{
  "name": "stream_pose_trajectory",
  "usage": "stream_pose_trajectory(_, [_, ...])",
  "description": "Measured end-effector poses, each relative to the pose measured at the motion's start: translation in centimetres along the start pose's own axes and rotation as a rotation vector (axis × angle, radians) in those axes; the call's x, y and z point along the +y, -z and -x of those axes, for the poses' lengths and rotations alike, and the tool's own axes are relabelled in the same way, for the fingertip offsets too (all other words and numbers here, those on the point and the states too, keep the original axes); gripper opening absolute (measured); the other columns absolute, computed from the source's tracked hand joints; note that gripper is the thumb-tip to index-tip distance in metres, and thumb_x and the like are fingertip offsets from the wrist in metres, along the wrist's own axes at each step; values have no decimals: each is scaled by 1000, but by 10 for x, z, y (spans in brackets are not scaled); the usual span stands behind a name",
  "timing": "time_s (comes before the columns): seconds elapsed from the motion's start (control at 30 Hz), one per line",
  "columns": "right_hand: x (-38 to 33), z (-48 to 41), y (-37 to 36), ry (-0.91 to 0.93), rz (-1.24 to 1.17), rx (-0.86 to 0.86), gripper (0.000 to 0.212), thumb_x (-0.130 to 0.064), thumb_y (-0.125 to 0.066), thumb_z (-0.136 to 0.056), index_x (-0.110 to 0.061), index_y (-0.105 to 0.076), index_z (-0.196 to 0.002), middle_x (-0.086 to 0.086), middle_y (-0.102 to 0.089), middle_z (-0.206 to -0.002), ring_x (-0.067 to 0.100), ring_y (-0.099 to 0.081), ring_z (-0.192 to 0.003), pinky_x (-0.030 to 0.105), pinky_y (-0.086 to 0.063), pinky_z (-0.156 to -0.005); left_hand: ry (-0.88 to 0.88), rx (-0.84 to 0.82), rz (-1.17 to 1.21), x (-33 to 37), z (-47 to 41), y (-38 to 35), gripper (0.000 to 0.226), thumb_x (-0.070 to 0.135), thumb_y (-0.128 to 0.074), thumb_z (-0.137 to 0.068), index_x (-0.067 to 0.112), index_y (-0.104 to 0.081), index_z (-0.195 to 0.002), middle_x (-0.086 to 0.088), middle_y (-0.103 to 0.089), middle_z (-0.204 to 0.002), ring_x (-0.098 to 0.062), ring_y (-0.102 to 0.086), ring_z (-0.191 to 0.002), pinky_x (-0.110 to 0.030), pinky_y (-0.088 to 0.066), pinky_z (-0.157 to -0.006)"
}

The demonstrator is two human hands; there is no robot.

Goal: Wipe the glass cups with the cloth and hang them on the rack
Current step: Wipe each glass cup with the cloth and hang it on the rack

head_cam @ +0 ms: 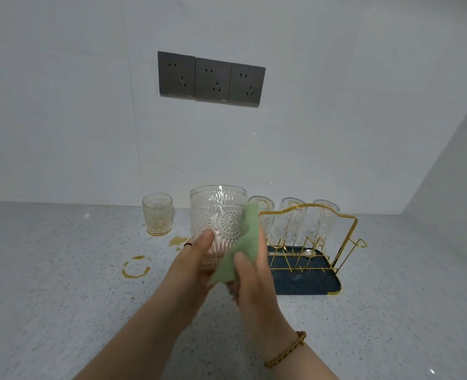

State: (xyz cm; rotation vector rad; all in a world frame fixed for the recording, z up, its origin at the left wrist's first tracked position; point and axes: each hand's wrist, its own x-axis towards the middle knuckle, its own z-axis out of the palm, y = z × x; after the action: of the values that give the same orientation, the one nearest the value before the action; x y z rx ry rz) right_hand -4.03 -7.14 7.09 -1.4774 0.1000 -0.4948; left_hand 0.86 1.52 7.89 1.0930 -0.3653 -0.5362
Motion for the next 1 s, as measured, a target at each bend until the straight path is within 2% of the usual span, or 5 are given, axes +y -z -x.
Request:
stream_pose_trajectory(0.17, [-12,-7,3,-199,-115,42,39,-41,-37,-90,-9,-54,-103,1,-56,-65,10,-46,-48,19,-35,-39,24,-16,65,-5,2,-1,44,36,-58,-75,5,-63,-106,-19,-67,-109,-28,-65,-97,-34,-55,-84])
stream_pose_trajectory(0.3, [-5,8,-9,198,299,3,58,-49,-36,-77,-56,-10,-128,-10,-21,-148,4,-30,-130,27,-30,-106,121,-64,184,-6,6,10,25,19,-49,-93,37,-67,-94,31,-67,-91,17,-57,-85,-2,-45,-71])
stream_pose_trajectory(0.53, [-25,-15,10,-222,-385,-33,39,-33,-26,-97,-11,-58,-93,-2,-67,-62,14,-65,-61,25,-56,-55,-49,-91,20,-8,3,0,54,45,-61,-62,7,-67,-99,-18,-70,-97,-28,-68,-87,-34,-58,-73])
stream_pose_trajectory(0.8, [-22,6,-3,-32,38,49,63,-37,-37,-82,-24,-21,-142,6,-48,-119,5,-53,-85,6,-46,-59,-3,-46,-197,-3,3,5,67,67,-60,-68,10,-65,-102,-6,-73,-97,-12,-70,-86,-23,-56,-73])
stream_pose_trajectory(1.0, [-19,1,3,31,56,125,50,-22,-38,-93,-23,-25,-141,4,-47,-132,11,-53,-109,10,-49,-78,-24,171,-240,-3,0,-2,26,23,-54,-89,13,-52,-112,5,-70,-64,-3,-67,-57,-15,-55,-55])
